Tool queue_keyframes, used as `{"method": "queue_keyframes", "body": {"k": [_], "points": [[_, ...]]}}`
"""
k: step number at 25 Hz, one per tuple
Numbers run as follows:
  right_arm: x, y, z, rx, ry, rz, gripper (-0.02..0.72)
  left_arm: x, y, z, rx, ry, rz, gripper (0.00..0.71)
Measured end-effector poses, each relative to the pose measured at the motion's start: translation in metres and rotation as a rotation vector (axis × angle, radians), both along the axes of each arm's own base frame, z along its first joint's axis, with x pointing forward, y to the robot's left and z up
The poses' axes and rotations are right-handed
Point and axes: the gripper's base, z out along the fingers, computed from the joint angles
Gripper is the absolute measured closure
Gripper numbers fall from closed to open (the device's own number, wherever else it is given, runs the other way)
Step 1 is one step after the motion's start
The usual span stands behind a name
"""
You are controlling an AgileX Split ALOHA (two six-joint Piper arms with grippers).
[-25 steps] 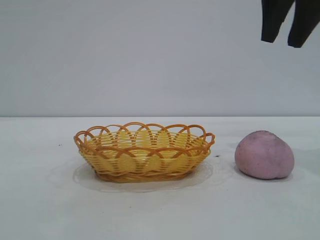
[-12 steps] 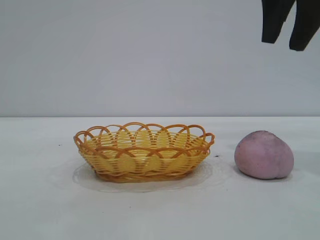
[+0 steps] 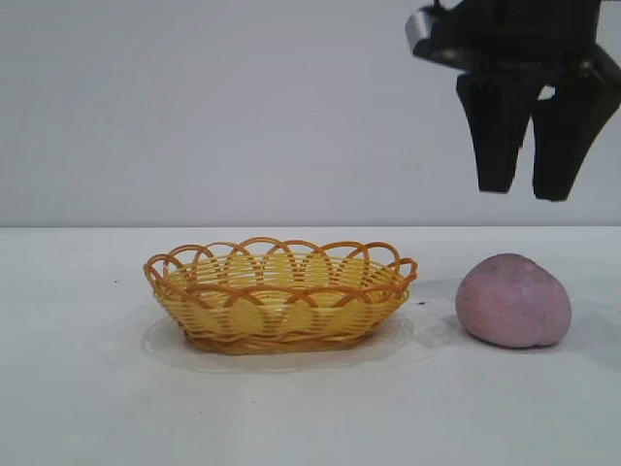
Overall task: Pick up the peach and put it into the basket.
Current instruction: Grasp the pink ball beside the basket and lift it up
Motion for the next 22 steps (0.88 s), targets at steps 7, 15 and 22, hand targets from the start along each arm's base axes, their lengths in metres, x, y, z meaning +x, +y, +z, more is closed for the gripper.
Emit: {"method": "queue_keyframes", "body": {"k": [7, 15, 22], "points": [[0.005, 0.003, -0.022, -0.006, 0.037, -0.009, 0.405, 0.0, 0.0, 0.0, 0.0, -0.002, 0.0, 0.193], [0.007, 0.006, -0.041, -0.004, 0.082, -0.022, 0.405, 0.0, 0.0, 0.0, 0.0, -0.002, 0.0, 0.193], [0.008, 0.006, -0.041, -0.001, 0.078, -0.024, 0.703, 0.0, 0.0, 0.0, 0.0, -0.002, 0.0, 0.193]]}}
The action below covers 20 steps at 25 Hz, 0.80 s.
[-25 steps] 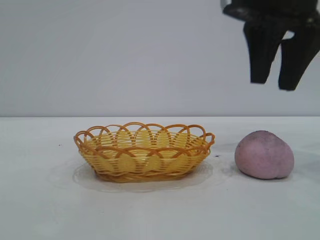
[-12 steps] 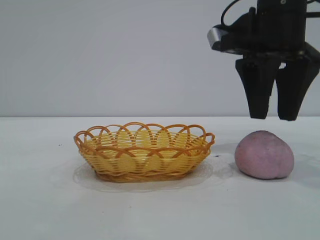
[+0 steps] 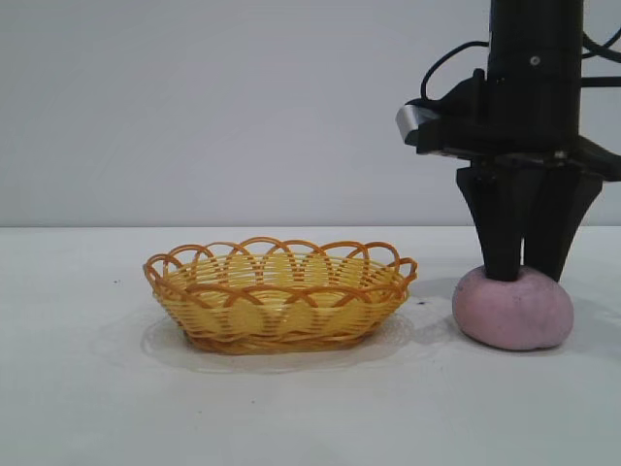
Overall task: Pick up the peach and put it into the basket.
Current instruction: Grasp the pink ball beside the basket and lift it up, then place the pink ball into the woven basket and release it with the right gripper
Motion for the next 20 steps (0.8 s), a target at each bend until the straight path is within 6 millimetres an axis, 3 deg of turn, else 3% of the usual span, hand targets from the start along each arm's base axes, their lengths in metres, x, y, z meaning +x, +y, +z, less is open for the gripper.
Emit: {"method": "queue_keyframes", "body": {"k": [4, 11, 15, 20], "points": [[-0.001, -0.001, 0.014, 0.014, -0.032, 0.0, 0.703, 0.0, 0.0, 0.0, 0.0, 0.0, 0.0, 0.193], [-0.015, -0.001, 0.081, 0.089, -0.187, 0.009, 0.703, 0.0, 0.0, 0.0, 0.0, 0.0, 0.0, 0.193], [-0.026, 0.023, 0.104, 0.136, -0.244, 0.075, 0.703, 0.0, 0.0, 0.0, 0.0, 0.0, 0.0, 0.193], [-0.039, 0.068, 0.104, 0.192, -0.298, 0.175, 0.703, 0.0, 0.0, 0.0, 0.0, 0.0, 0.0, 0.193]]}}
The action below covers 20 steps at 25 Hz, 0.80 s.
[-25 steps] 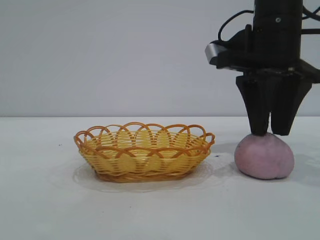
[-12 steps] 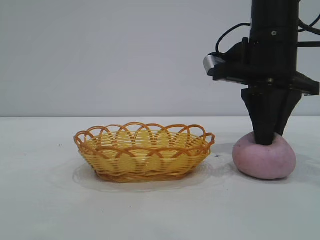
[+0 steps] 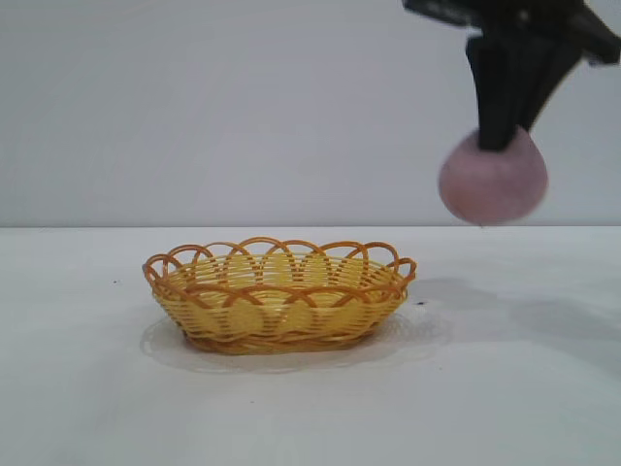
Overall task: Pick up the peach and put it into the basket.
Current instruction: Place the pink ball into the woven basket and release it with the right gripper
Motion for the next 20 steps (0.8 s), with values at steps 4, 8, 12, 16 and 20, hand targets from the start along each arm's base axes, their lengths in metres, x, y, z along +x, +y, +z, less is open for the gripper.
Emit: {"method": "queue_keyframes", "body": {"k": [4, 8, 12, 16, 20], "points": [[-0.006, 0.03, -0.017, 0.007, -0.003, 0.059, 0.703, 0.0, 0.0, 0.0, 0.0, 0.0, 0.0, 0.193], [-0.006, 0.047, -0.044, -0.018, 0.027, 0.087, 0.703, 0.0, 0.0, 0.0, 0.0, -0.002, 0.0, 0.193], [-0.001, 0.051, -0.062, -0.031, 0.033, 0.083, 0.703, 0.0, 0.0, 0.0, 0.0, -0.002, 0.0, 0.193], [0.002, 0.053, -0.068, -0.029, 0.02, 0.079, 0.578, 0.0, 0.0, 0.0, 0.0, -0.002, 0.0, 0.193], [0.004, 0.055, -0.067, -0.018, 0.003, 0.075, 0.421, 0.0, 0.0, 0.0, 0.0, -0.002, 0.0, 0.193]]}}
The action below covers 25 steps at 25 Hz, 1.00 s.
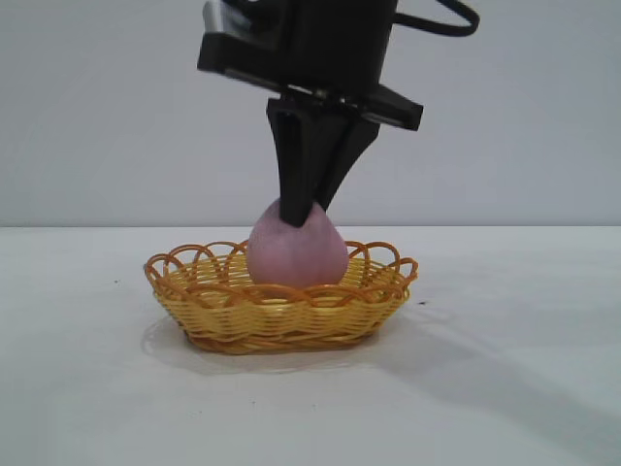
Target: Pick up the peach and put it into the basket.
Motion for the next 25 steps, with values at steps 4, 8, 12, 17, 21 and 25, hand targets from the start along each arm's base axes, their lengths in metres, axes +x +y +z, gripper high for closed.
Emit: {"method": "queue_keyframes", "body": {"k": [4, 8, 12, 17, 21, 25], "points": [[0.0, 0.0, 0.0, 0.0, -0.001, 0.0, 0.351, 0.0, 0.0, 0.0, 0.0, 0.0, 0.0, 0.193], [0.001, -0.002, 0.0, -0.02, -0.016, 0.009, 0.351, 0.0, 0.0, 0.0, 0.0, 0.0, 0.0, 0.193], [0.003, -0.01, 0.01, -0.064, -0.053, 0.003, 0.351, 0.0, 0.0, 0.0, 0.0, 0.0, 0.0, 0.193], [0.019, -0.045, 0.036, -0.07, -0.087, -0.087, 0.351, 0.0, 0.0, 0.0, 0.0, 0.0, 0.0, 0.193], [0.041, -0.09, 0.05, -0.079, -0.093, -0.204, 0.351, 0.0, 0.0, 0.0, 0.0, 0.0, 0.0, 0.193], [0.062, -0.142, 0.051, -0.109, -0.079, -0.34, 0.351, 0.0, 0.0, 0.0, 0.0, 0.0, 0.0, 0.193]]}}
